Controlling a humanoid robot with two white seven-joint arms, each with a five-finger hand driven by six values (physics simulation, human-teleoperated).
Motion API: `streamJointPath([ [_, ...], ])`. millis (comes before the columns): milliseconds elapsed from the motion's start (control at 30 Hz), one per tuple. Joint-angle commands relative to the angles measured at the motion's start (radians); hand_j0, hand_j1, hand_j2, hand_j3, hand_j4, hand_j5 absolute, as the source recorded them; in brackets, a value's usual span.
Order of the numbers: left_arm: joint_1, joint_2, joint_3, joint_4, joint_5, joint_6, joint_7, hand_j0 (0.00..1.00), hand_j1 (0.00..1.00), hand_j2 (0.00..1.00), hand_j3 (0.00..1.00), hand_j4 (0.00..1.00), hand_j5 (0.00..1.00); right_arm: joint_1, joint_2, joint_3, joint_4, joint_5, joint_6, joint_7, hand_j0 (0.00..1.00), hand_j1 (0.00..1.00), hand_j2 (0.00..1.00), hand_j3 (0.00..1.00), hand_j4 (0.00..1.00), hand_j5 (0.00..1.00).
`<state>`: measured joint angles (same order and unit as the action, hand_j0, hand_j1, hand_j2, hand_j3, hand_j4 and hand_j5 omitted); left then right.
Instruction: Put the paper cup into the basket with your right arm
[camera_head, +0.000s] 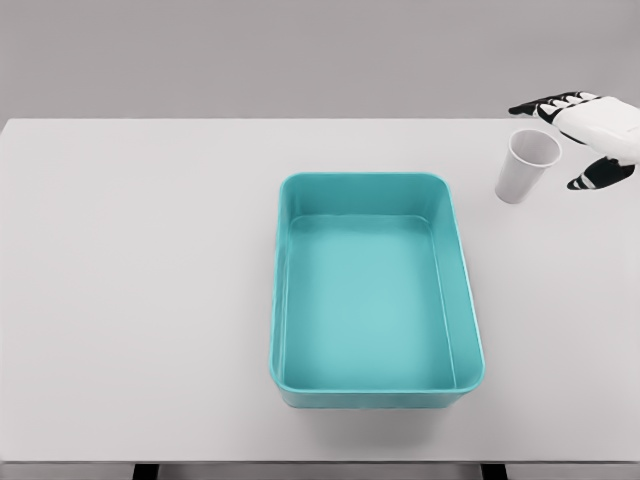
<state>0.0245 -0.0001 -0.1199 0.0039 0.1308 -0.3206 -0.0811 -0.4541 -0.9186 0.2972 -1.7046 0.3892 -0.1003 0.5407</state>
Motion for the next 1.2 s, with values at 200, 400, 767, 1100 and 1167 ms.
streamJointPath([
  [200, 0.000, 0.000, 0.000, -0.001, 0.001, 0.000, 0.000, 1.00, 1.00, 1.00, 1.00, 1.00, 1.00, 0.000, 0.012, -0.012, 0.016, -0.047, -0.007, 0.001, 1.00, 1.00, 1.00, 1.00, 1.00, 1.00],
  [400, 0.000, 0.000, 0.000, -0.001, 0.000, 0.000, 0.000, 1.00, 1.00, 1.00, 1.00, 1.00, 1.00, 0.002, 0.012, -0.147, 0.384, -0.648, -0.022, 0.070, 0.85, 0.85, 0.85, 0.85, 0.85, 0.85],
  [767, 0.000, 0.000, 0.000, -0.001, 0.000, 0.000, 0.000, 1.00, 1.00, 1.00, 1.00, 1.00, 1.00, -0.005, 0.162, -0.128, 0.746, -0.742, -0.108, 0.070, 1.00, 1.00, 1.00, 1.00, 1.00, 1.00],
  [1100, 0.000, 0.000, 0.000, -0.001, 0.001, 0.000, 0.000, 1.00, 1.00, 1.00, 1.00, 1.00, 1.00, -0.083, 0.259, -0.105, 0.896, -0.647, -0.111, 0.070, 1.00, 1.00, 1.00, 1.00, 1.00, 1.00],
  [1167, 0.000, 0.000, 0.000, -0.001, 0.001, 0.000, 0.000, 1.00, 1.00, 1.00, 1.00, 1.00, 1.00, -0.107, 0.294, -0.092, 0.916, -0.609, -0.111, 0.070, 1.00, 1.00, 1.00, 1.00, 1.00, 1.00],
])
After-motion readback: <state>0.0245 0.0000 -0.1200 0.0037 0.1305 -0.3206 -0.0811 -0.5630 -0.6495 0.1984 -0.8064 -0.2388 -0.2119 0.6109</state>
